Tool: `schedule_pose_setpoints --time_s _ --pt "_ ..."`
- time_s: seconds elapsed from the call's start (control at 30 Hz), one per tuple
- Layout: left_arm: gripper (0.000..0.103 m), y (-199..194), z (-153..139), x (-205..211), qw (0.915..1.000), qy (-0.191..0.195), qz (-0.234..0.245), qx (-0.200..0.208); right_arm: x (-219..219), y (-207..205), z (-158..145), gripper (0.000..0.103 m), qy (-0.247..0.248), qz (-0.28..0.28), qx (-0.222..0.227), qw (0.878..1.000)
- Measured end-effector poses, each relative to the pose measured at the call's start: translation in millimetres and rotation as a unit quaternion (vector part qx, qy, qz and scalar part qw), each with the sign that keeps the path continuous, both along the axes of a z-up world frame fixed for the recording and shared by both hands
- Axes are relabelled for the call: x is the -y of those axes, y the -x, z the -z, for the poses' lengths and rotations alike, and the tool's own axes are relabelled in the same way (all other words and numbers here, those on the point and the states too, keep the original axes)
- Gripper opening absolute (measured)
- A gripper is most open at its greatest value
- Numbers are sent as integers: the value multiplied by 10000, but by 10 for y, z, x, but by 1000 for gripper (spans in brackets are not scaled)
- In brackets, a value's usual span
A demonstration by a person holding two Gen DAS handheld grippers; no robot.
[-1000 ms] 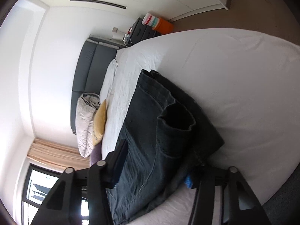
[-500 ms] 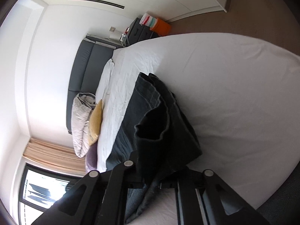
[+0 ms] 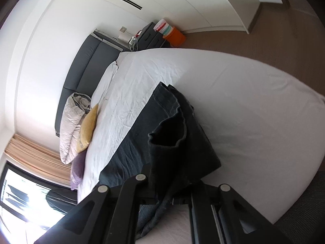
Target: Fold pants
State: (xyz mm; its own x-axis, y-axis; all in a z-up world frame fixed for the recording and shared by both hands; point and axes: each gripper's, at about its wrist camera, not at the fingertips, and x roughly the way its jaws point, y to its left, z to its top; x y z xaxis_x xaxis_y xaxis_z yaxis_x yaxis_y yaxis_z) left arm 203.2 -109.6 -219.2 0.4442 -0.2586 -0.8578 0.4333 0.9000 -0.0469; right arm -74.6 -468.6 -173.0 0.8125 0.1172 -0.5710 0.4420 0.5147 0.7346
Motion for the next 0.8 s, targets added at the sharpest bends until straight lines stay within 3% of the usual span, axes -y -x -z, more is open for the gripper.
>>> schedule_pose_setpoints --time_s 0.27,0.33,0.4,0.43,0.5,0.6,0.63,0.8 --pt "85 22 -32 -77 9999 112 -84 10 -79 -26 -90 6 336 98 -262 9990" --pt "85 25 -45 -105 9997 232 -101 5 -204 -86 -222 6 756 -6 -364 9965" --pt "85 34 -107 -228 9983 548 -207 -33 -557 -241 -527 6 1619 -422 -300 9854" --pt "85 59 -143 -292 9973 667 -291 -21 -802 -345 -667 6 2069 -743 -257 9752" --pt "85 61 -219 -499 9935 991 -569 0 -1574 -615 -839 6 3096 -1767 -273 9339" --pt "85 6 -218 -790 9828 1569 -937 -269 -2680 -831 -614 6 4064 -3156 -415 8564" --pt "85 -24 -192 -838 9787 1754 -959 -459 -2864 -845 -507 5 4159 -3369 -459 8434" --pt "87 -86 -151 -825 9647 2379 -727 -869 -3047 -843 -343 5 4158 -3566 -505 8351"
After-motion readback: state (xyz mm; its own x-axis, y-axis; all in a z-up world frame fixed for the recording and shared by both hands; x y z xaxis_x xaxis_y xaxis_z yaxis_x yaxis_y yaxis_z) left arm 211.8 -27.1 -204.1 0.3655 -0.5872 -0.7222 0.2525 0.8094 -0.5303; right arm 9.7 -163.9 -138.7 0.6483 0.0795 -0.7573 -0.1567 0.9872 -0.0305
